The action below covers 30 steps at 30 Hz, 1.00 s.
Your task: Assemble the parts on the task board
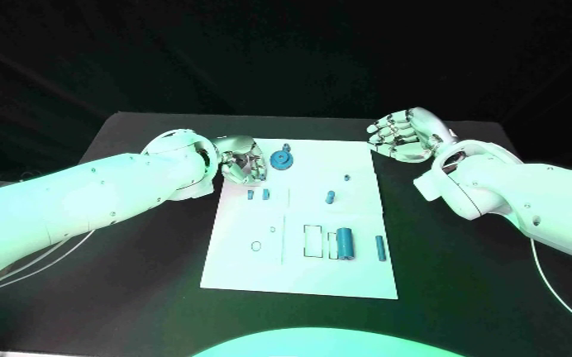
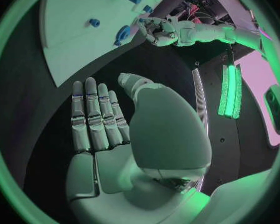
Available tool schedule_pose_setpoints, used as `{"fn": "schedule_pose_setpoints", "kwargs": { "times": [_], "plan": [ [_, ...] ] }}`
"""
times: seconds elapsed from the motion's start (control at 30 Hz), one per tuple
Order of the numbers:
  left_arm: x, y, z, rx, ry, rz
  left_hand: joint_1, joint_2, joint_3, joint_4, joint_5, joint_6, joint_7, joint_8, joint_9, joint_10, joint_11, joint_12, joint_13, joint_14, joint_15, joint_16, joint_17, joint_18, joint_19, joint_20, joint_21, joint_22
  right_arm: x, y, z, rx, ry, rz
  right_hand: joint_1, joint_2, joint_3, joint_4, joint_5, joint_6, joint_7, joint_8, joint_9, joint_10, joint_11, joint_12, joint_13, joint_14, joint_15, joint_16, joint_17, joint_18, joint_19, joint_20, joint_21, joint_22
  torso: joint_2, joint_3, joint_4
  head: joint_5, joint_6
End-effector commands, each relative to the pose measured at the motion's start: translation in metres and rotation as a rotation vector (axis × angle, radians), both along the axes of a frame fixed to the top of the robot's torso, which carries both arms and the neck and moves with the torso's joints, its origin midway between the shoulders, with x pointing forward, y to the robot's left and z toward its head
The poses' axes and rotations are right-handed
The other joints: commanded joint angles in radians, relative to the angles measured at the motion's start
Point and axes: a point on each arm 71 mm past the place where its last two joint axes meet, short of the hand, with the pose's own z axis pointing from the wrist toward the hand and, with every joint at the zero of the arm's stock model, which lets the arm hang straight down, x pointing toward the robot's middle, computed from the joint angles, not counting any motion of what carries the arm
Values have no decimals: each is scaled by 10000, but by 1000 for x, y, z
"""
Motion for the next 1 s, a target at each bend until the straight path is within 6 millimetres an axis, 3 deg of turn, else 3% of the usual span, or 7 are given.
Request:
{"fn": "schedule_pose_setpoints", "kwargs": {
  "times": [0.03,0.63,0.8,0.87,0.9,0.93,1.0],
  "plan": [
    [-1,0,-1,-30,142,-14,-57,-130,16,-60,-14,-136,6,-135,-41,53,-2,-82,18,-12,17,-1,-24,-71,8,3,-39,0,0,0,1,61,-176,-7,-120,-1,30,-20,2,-10,93,-53,-21,-23,71,-51,-12,-95,4,-62,-13,118,-67,22,-62,-20,4,10,0,6,0],
    [3,17,2,-228,-229,597,-64,-207,71,-85,4,-603,109,-741,-238,124,39,-208,64,8,41,10,-57,-69,56,6,-71,-10,-2,4,-2,-419,25,443,-33,13,108,-209,7,13,65,-54,-9,-113,71,-144,-8,-9,-18,-19,6,141,-7,22,-56,-63,-9,13,-16,8,32],
    [3,24,10,-1004,-572,1021,-87,-179,90,-57,17,-583,138,-776,-247,61,84,-256,61,-79,69,-41,-251,-41,-54,13,-152,-140,-5,12,-4,-1591,96,1236,23,69,179,-615,-11,242,-110,-5,35,133,-132,-213,-5,1136,-395,601,344,144,925,-385,540,182,-15,3,-7,-63,88],
    [4,29,14,-1820,-592,1413,-163,-189,114,7,12,-488,208,-852,-261,-169,212,-443,17,-709,177,-491,-1395,123,-813,76,-735,-948,-7,16,-5,-2283,108,1615,34,121,81,-823,-22,425,-206,11,46,396,-269,-260,-4,1762,-610,967,606,125,1420,-645,1006,460,-18,4,-4,-107,121],
    [4,32,16,-2351,-545,1634,-194,-166,124,42,17,-464,228,-888,-269,-189,247,-482,9,-874,204,-633,-1709,126,-834,101,-799,-984,-8,18,-6,-2661,105,1800,45,159,13,-934,-24,513,-253,-2,40,532,-327,-312,-3,2069,-718,1164,760,120,1626,-770,1270,639,-18,7,-7,-139,139],
    [3,34,18,-2917,-446,1835,-207,-157,131,55,21,-456,240,-912,-274,-198,265,-499,7,-960,219,-711,-1872,128,-845,115,-837,-1005,-8,21,-6,-3047,99,1975,65,165,-103,-1094,499,641,-314,-31,23,718,-427,-407,-9,2398,-849,1432,967,95,1850,-962,1693,957,-17,8,-13,-157,156],
    [2,39,24,-4146,-173,2196,-316,-192,104,141,14,-533,336,-1067,-319,-280,365,-531,19,-1419,311,-1110,-2615,123,-925,193,-1033,-1115,-10,26,-7,-3804,50,2276,-39,313,-285,-1290,487,857,-380,-200,-67,1076,-526,-726,-2,2865,-977,1961,1452,30,1828,-1220,2607,1771,-8,14,-22,-188,201]
  ]
}}
